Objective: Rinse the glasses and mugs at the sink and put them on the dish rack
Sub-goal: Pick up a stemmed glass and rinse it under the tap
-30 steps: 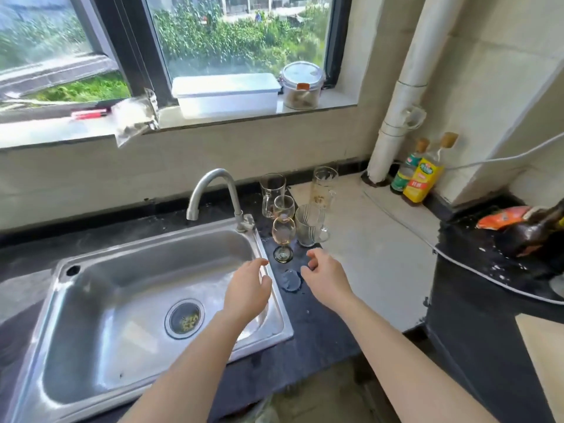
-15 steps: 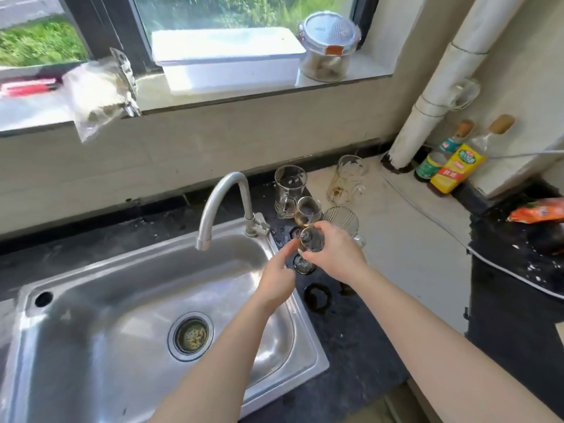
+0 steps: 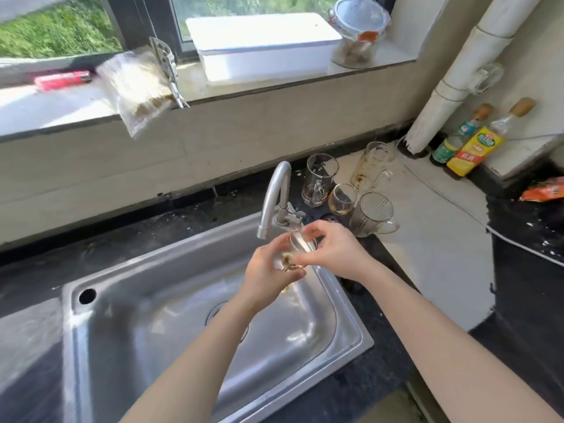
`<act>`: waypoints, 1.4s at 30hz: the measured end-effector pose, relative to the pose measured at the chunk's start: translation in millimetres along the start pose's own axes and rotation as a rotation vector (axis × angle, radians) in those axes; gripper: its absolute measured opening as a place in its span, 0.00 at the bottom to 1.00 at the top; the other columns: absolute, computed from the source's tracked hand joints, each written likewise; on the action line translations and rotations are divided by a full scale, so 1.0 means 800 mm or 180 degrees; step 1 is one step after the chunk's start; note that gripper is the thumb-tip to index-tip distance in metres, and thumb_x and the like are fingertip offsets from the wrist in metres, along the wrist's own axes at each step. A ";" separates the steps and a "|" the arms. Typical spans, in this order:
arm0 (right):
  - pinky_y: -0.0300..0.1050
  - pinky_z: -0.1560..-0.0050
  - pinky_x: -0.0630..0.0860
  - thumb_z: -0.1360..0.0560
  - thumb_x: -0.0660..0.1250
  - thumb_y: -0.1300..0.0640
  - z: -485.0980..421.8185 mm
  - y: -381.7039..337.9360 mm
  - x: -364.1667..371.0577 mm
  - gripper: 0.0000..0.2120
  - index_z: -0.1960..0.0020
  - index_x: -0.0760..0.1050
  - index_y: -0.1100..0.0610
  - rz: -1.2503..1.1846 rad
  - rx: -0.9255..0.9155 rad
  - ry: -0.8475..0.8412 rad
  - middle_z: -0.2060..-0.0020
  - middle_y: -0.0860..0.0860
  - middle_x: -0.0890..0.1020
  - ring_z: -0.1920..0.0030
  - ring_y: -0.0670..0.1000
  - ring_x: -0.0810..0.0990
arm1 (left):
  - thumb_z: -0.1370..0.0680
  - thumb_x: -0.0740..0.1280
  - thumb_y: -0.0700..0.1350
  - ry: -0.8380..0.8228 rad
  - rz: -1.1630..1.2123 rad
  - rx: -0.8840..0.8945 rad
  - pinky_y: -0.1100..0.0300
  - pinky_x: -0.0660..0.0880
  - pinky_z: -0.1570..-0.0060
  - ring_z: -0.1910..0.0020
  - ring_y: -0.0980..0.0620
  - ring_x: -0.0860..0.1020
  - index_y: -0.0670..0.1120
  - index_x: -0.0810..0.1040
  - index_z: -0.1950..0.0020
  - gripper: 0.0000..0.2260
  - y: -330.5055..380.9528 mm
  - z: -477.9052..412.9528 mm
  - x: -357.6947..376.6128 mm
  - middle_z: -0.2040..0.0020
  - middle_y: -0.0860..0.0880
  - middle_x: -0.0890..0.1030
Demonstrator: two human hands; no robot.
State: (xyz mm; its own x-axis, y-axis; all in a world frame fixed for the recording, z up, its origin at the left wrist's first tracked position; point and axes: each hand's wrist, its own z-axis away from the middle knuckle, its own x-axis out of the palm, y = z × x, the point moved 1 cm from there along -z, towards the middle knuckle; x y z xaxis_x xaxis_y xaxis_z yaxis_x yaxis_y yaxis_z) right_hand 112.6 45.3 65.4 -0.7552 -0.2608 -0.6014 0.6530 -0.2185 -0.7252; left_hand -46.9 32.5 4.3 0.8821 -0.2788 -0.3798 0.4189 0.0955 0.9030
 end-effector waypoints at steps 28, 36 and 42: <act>0.50 0.51 0.74 0.21 0.55 0.66 -0.134 0.009 0.046 0.14 0.41 0.75 0.62 0.3205 -0.0437 0.0286 0.49 0.59 0.82 0.46 0.61 0.80 | 0.35 0.79 0.40 0.0531 0.0471 -0.0622 0.68 0.74 0.52 0.52 0.61 0.80 0.60 0.74 0.41 0.28 -0.048 0.037 -0.050 0.51 0.51 0.81; 0.50 0.53 0.75 0.22 0.56 0.66 -0.131 0.011 0.050 0.11 0.47 0.77 0.62 0.3252 -0.0530 0.0334 0.51 0.59 0.83 0.49 0.61 0.81 | 0.34 0.79 0.40 0.0549 0.0471 -0.0649 0.75 0.71 0.56 0.56 0.67 0.78 0.56 0.74 0.38 0.28 -0.048 0.041 -0.051 0.49 0.51 0.79; 0.50 0.54 0.74 0.22 0.57 0.67 -0.129 0.012 0.052 0.10 0.47 0.76 0.62 0.3284 -0.0574 0.0335 0.52 0.58 0.82 0.49 0.61 0.81 | 0.34 0.79 0.41 0.0579 0.0464 -0.0620 0.75 0.71 0.55 0.54 0.64 0.78 0.55 0.74 0.37 0.29 -0.047 0.041 -0.049 0.49 0.52 0.79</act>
State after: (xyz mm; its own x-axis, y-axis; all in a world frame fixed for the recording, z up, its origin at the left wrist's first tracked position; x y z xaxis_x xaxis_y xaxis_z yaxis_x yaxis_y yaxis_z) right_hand 81.7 129.5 -1.3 0.1553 -0.1557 -0.9755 0.9705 0.2085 0.1212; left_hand -104.3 8.7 -8.1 0.9527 -0.0747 -0.2947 0.3032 0.3084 0.9016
